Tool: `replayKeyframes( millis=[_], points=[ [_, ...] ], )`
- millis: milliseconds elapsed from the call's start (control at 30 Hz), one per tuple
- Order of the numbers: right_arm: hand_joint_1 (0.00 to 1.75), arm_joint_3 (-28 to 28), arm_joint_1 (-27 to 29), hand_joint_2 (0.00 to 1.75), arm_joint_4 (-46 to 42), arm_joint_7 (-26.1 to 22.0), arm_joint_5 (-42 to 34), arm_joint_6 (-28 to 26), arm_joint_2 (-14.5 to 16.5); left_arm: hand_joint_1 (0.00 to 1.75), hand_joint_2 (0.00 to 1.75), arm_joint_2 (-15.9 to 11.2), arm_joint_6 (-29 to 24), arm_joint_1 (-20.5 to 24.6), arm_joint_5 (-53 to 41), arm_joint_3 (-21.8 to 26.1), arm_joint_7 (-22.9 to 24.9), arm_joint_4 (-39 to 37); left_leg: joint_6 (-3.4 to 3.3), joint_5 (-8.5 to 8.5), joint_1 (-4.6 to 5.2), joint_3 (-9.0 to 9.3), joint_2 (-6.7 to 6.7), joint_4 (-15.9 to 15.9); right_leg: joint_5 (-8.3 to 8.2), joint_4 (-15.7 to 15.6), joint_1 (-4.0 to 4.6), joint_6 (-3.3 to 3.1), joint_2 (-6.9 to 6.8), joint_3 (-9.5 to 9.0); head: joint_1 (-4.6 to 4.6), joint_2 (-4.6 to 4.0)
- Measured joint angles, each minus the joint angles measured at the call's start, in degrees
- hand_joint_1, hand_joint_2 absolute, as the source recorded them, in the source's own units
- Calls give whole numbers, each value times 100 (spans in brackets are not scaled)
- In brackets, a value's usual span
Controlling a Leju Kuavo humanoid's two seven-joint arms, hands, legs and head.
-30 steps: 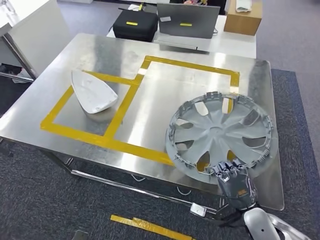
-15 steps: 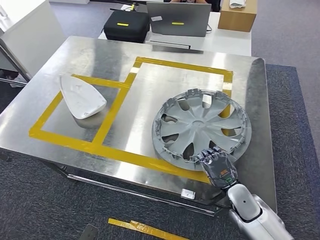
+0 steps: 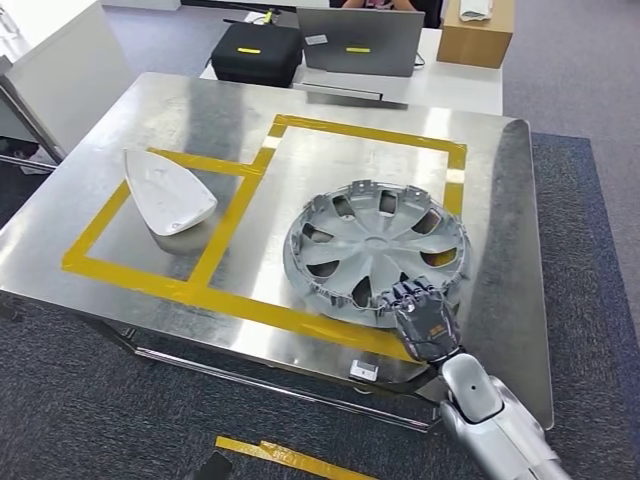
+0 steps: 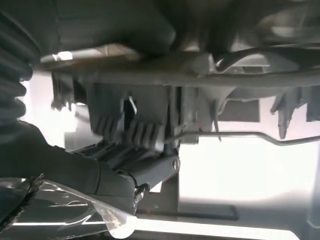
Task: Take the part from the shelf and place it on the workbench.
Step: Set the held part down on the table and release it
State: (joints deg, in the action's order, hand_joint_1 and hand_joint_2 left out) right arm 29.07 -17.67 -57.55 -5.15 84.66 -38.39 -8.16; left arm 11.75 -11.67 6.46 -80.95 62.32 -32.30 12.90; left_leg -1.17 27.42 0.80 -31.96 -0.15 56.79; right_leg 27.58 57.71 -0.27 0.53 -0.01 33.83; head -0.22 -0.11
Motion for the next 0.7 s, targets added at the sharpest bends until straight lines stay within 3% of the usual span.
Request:
replayKeyframes(
  millis=[67,200,400,500,533,567,633,700],
  points=[
    [0,3,-14,0,-23,26,33,-1,32,0,175,3,5,-2,39,-10,-6,0,4,-3,1,0,-2,3,-2,-2,-4,2,-8,-6,2,0],
    [0,-20,67,0,-247,170,37,16,40,0,0,10,32,-22,151,-9,-20,-2,6,-3,4,-1,-3,18,-8,-7,-7,7,-10,-17,3,0],
    [0,-248,630,0,-1309,561,57,508,-53,0,0,-4,88,-113,423,22,-163,-2,-13,19,17,-9,-3,50,-15,-26,-24,24,-11,-26,2,0],
    [0,-379,1050,0,-2043,780,157,866,-166,0,0,-2,67,-172,628,102,-228,-2,-134,-73,13,68,0,-94,-43,-113,-29,114,-14,-72,0,0],
    [0,-427,1226,0,-2322,852,184,961,-219,0,0,1,57,-185,701,145,-248,-2,-181,-144,-10,123,6,-207,26,-58,-17,136,-8,-55,4,0],
    [0,-474,1418,0,-2618,921,203,1041,-283,0,0,5,47,-195,770,194,-268,-2,-204,-205,-37,168,14,-304,157,113,-11,152,1,14,12,0],
    [0,-550,1833,0,-3204,1061,255,1173,-408,0,0,14,32,-213,895,294,-304,-2,-217,-238,-67,183,19,-356,534,778,-42,192,10,293,21,0],
    [0,-596,2274,0,-3752,1210,337,1263,-549,0,0,29,13,-240,998,390,-321,-2,-195,-229,-94,146,19,-319,721,1296,-97,262,7,510,18,0]
  ],
)
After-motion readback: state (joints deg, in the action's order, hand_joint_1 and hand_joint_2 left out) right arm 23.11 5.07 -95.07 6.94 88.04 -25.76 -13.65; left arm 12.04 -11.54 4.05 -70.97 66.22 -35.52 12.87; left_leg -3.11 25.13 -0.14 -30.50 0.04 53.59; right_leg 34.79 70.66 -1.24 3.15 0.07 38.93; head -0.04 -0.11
